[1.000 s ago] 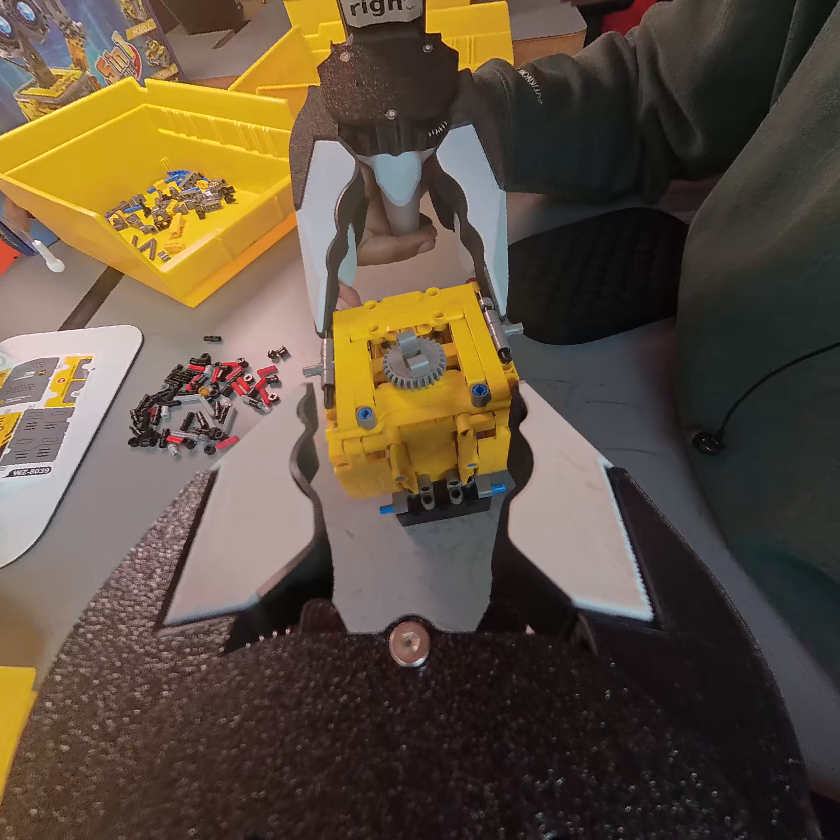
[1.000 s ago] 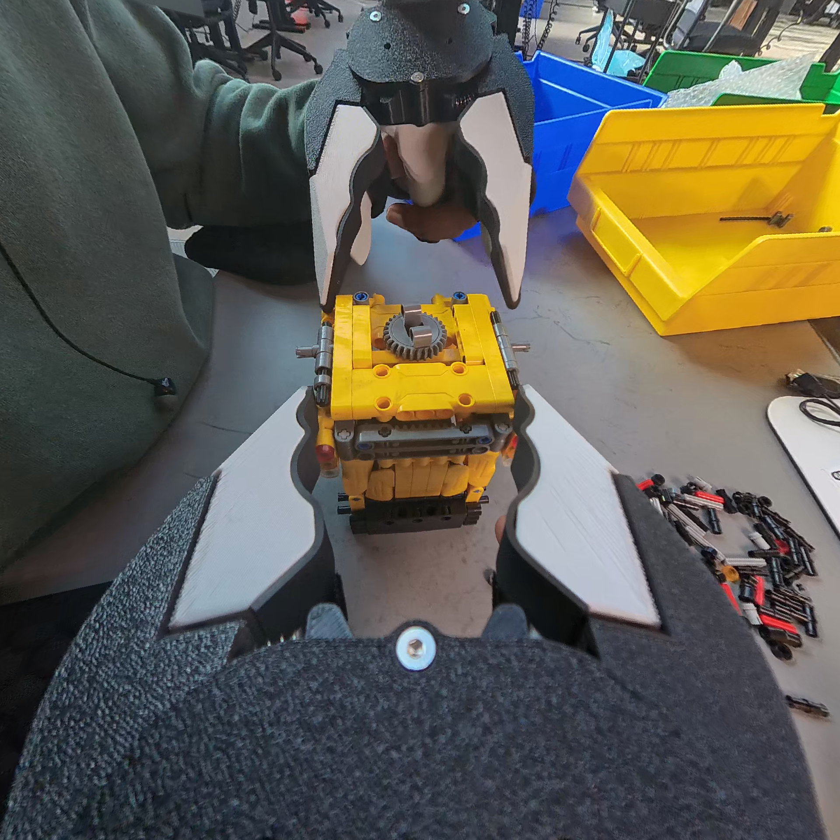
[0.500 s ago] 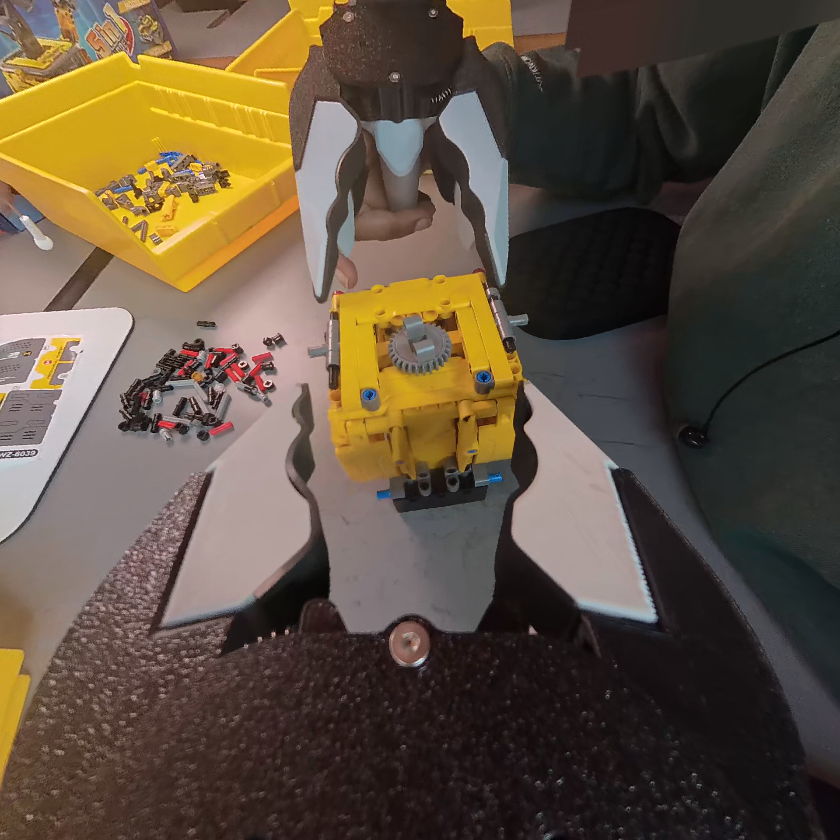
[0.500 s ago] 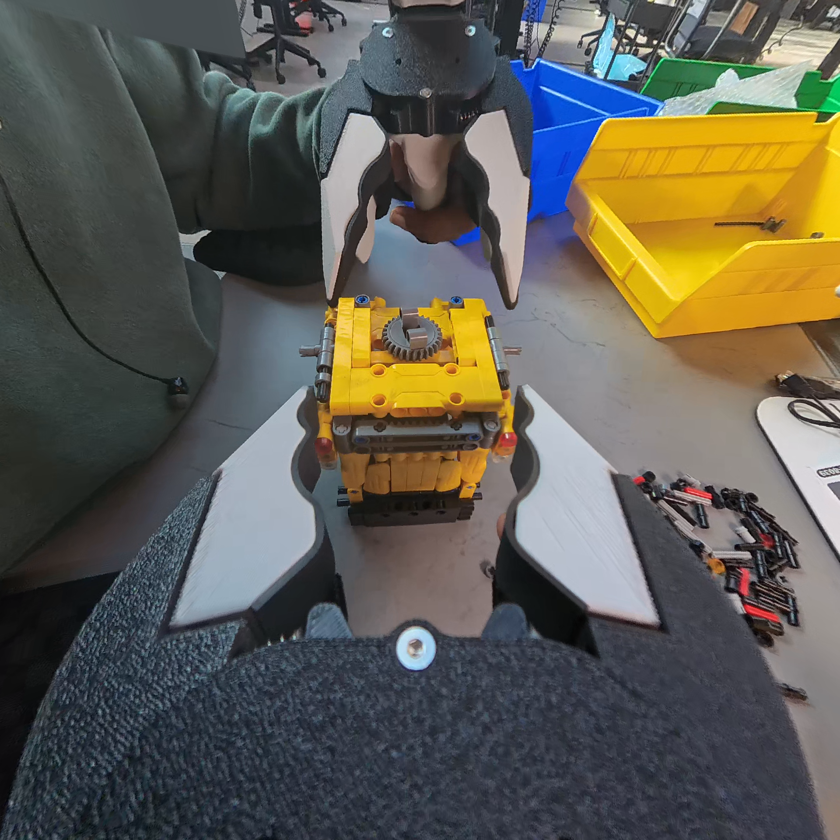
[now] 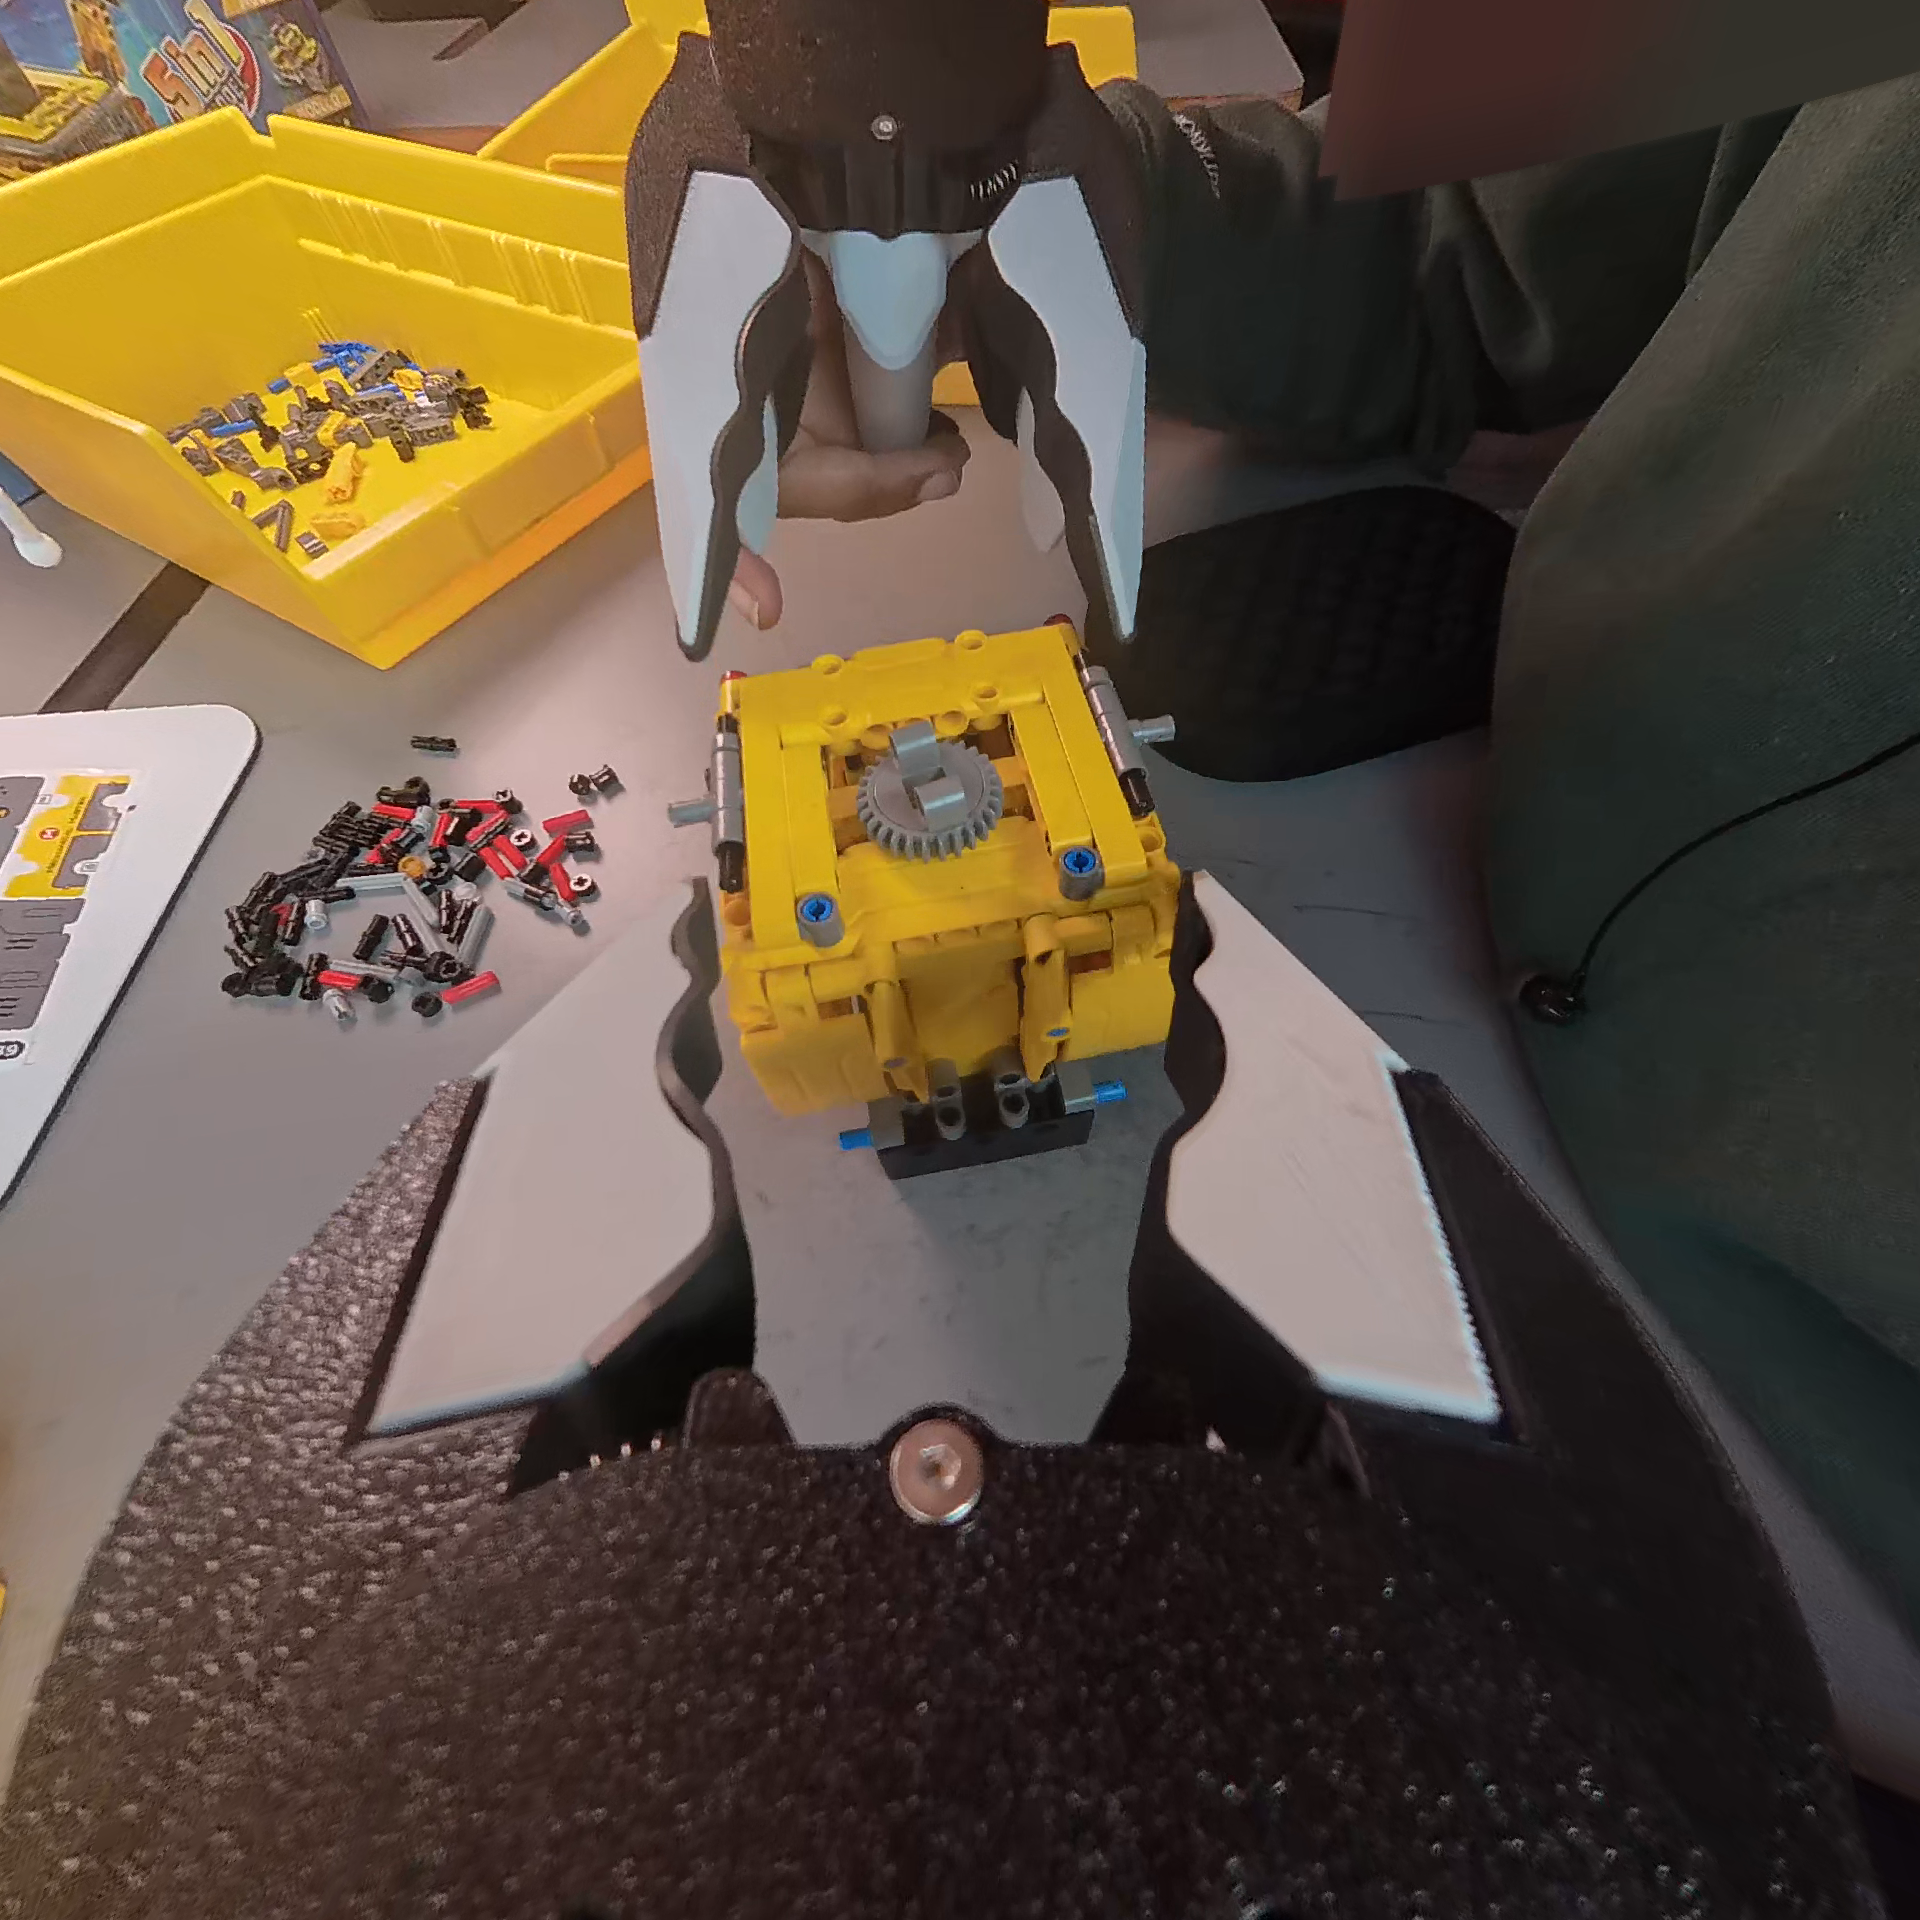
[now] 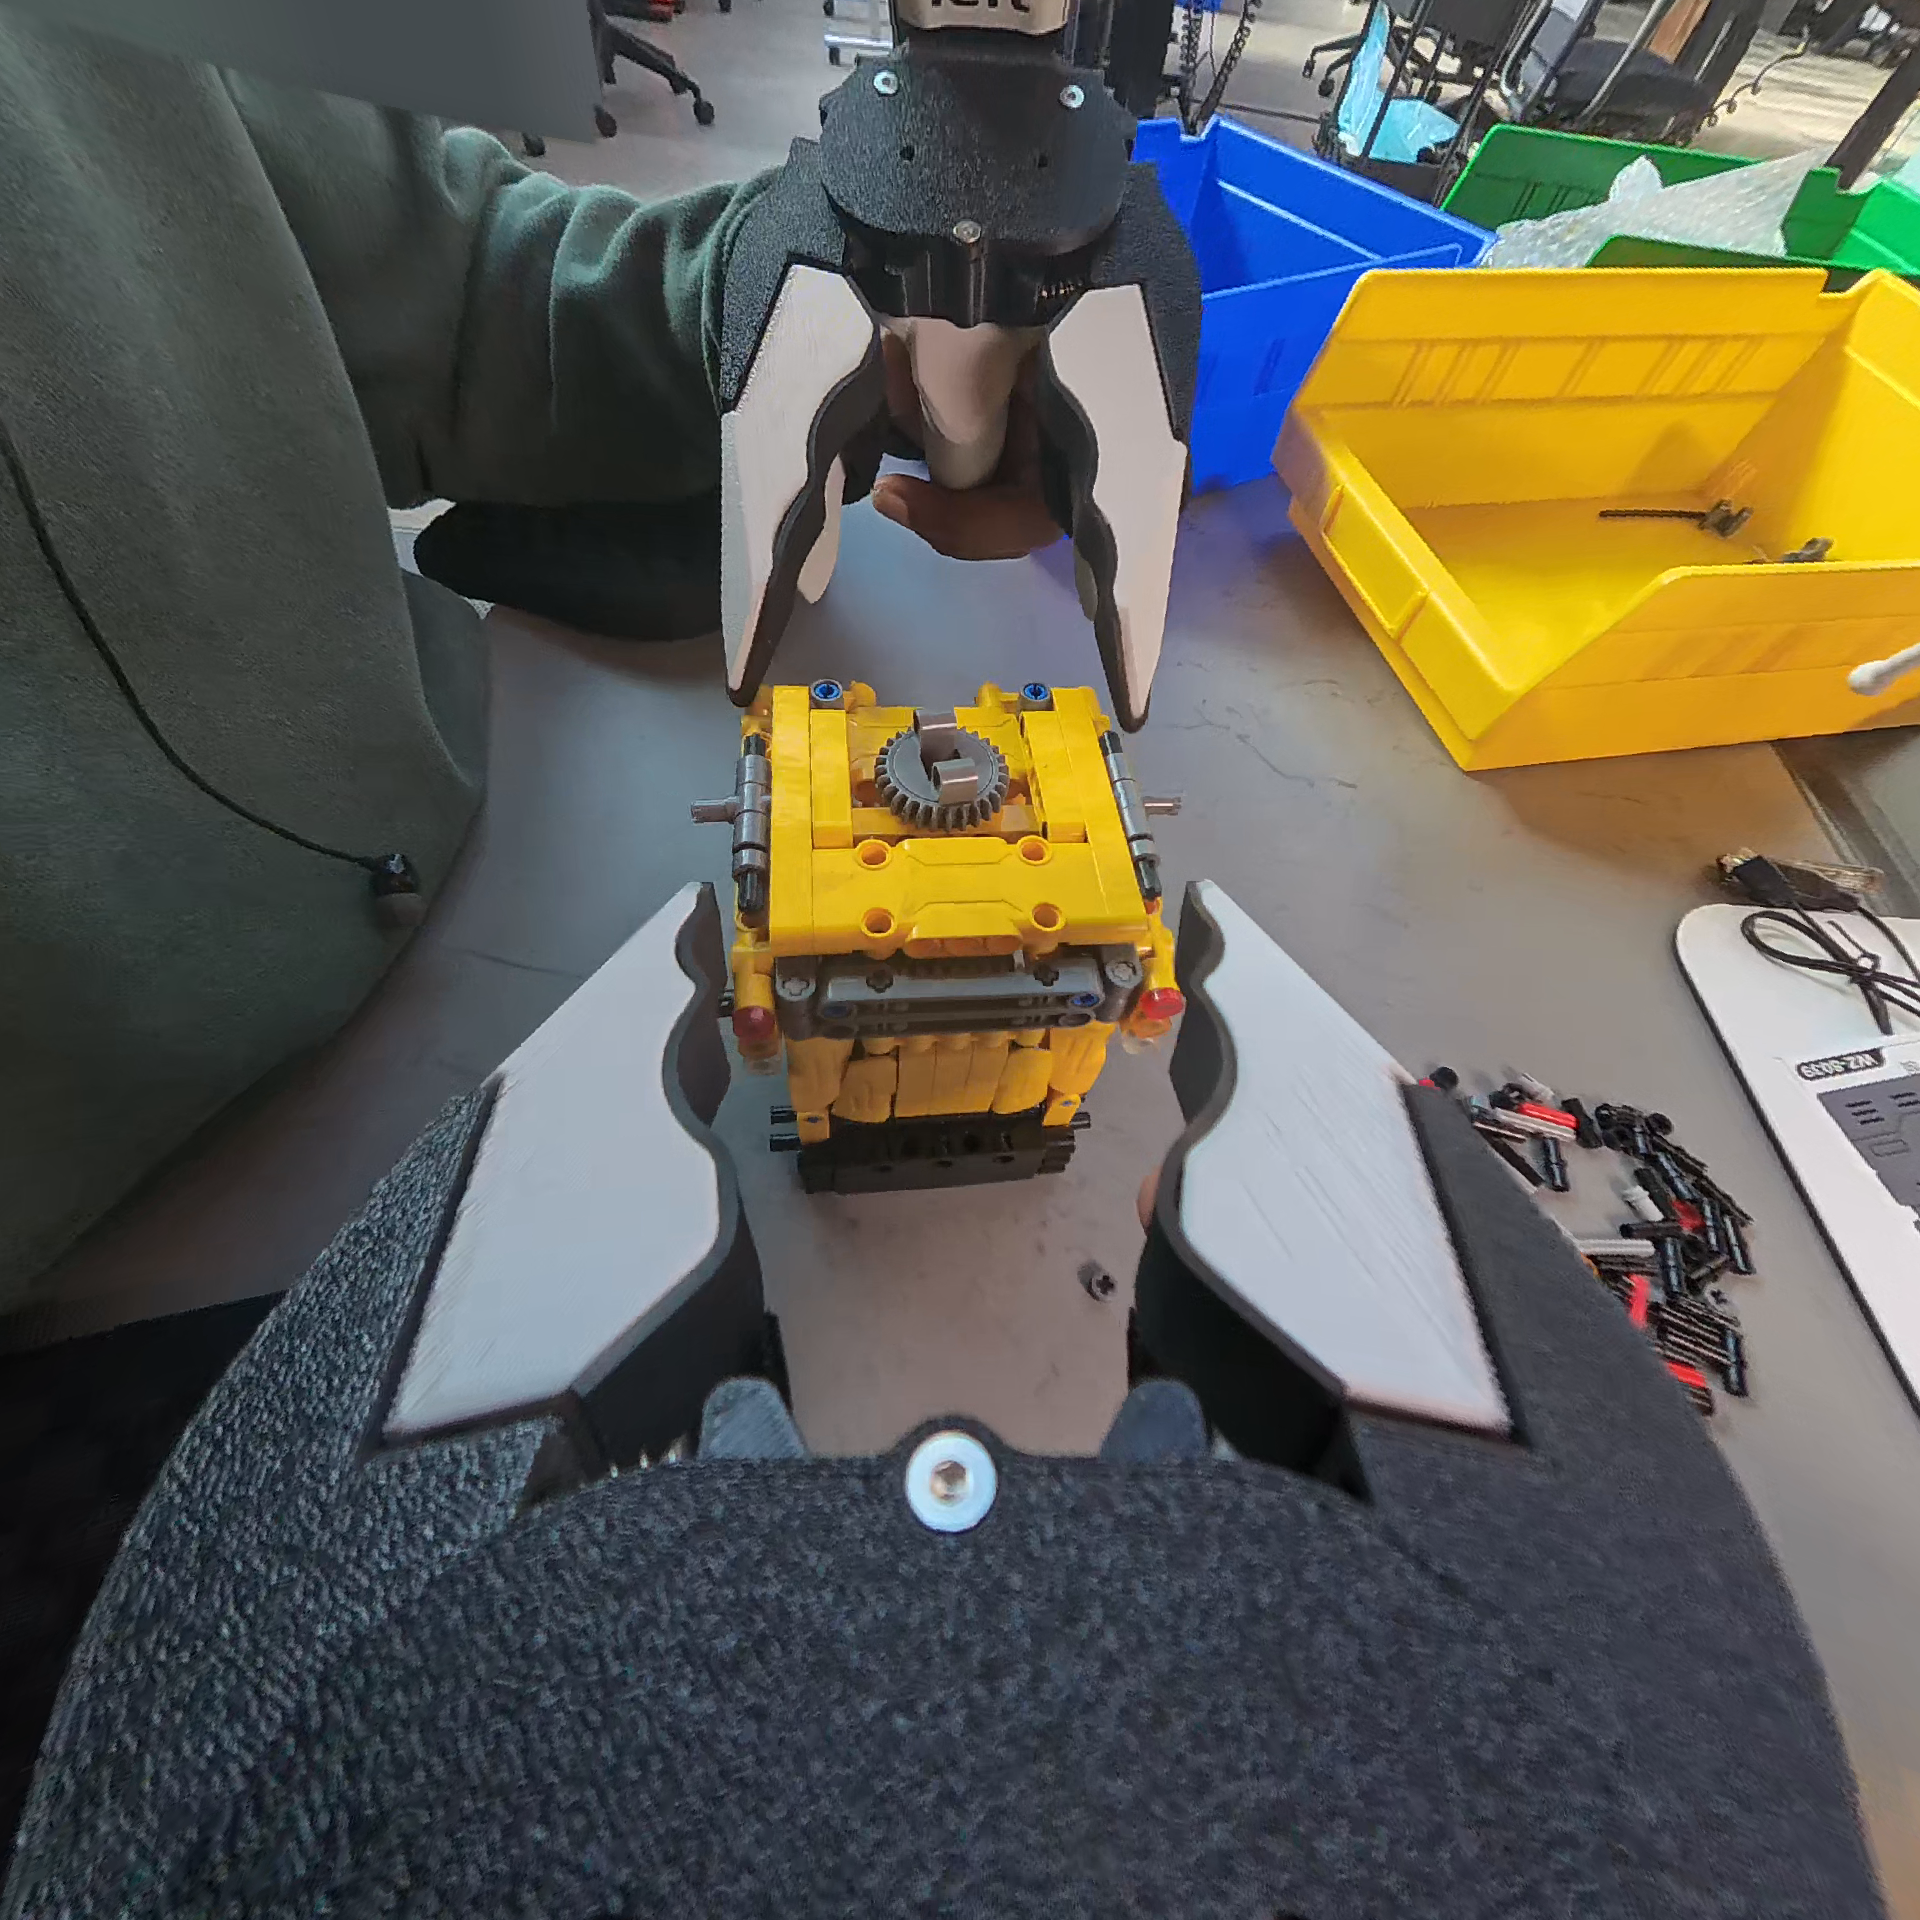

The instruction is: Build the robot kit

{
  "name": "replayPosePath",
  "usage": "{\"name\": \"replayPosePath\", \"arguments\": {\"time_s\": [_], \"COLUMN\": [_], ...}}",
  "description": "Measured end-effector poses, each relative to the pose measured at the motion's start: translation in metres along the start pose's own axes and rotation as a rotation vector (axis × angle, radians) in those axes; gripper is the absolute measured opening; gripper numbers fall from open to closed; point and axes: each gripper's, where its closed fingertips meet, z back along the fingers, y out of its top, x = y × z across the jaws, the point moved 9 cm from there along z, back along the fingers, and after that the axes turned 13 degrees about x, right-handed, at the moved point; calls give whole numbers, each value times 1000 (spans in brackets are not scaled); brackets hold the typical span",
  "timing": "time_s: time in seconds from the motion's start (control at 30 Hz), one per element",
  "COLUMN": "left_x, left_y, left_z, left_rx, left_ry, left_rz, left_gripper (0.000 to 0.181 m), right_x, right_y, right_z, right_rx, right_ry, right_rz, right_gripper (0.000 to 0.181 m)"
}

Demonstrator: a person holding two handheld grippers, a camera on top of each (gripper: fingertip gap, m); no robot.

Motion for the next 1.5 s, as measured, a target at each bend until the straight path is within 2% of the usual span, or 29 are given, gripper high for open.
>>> {"name": "replayPosePath", "arguments": {"time_s": [0.37, 0.57, 0.93, 1.33, 1.5], "left_x": [0, 0, 0, 2, -1], "left_y": [-1, 1, -1, -2, -2], "left_z": [-1, 4, 1, -2, 14], "left_rx": [-6, -3, -2, 1, -34], "left_ry": [-11, -3, -18, -42, -14], "left_rz": [12, -12, 7, 12, 6], "left_gripper": [84, 85, 84, 87, 97], "right_x": [0, 3, 3, 0, 0], "right_y": [-4, -3, -7, -11, -12], "right_z": [-8, 0, -1, -5, -6], "right_rx": [0, 5, 37, 50, 60], "right_ry": [-5, -6, 41, 66, 71], "right_rz": [-14, -23, -91, -80, -89], "right_gripper": [86, 84, 76, 77, 75]}}
